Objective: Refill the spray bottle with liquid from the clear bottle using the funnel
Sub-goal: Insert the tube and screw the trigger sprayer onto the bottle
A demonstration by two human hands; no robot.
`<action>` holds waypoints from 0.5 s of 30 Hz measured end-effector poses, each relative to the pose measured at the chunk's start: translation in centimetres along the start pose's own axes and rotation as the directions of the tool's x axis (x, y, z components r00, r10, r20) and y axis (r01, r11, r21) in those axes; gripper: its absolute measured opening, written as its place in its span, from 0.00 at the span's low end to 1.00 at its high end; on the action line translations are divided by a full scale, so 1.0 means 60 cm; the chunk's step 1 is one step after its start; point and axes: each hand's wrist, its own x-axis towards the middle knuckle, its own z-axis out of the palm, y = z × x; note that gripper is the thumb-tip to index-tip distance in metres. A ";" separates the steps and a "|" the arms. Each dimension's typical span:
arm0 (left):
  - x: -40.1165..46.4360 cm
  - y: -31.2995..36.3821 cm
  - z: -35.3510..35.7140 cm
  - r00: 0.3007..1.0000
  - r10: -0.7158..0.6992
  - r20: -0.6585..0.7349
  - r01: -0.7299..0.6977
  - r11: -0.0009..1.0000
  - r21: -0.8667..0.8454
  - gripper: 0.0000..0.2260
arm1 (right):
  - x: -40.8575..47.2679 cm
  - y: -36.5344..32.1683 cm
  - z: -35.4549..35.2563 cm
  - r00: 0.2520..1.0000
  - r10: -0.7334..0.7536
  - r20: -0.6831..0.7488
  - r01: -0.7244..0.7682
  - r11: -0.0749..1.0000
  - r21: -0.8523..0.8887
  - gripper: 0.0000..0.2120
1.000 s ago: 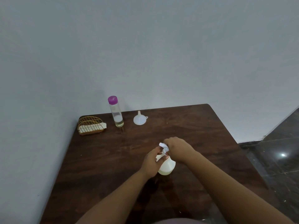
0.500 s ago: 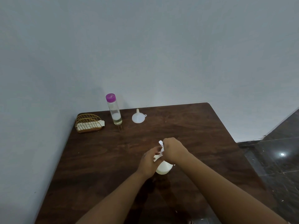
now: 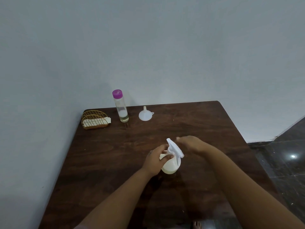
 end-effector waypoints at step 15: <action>-0.020 0.005 0.012 0.994 0.015 -0.112 -0.022 0.998 -0.061 0.19 | 0.034 0.090 0.111 0.808 -0.227 -0.543 0.316 0.946 0.075 0.16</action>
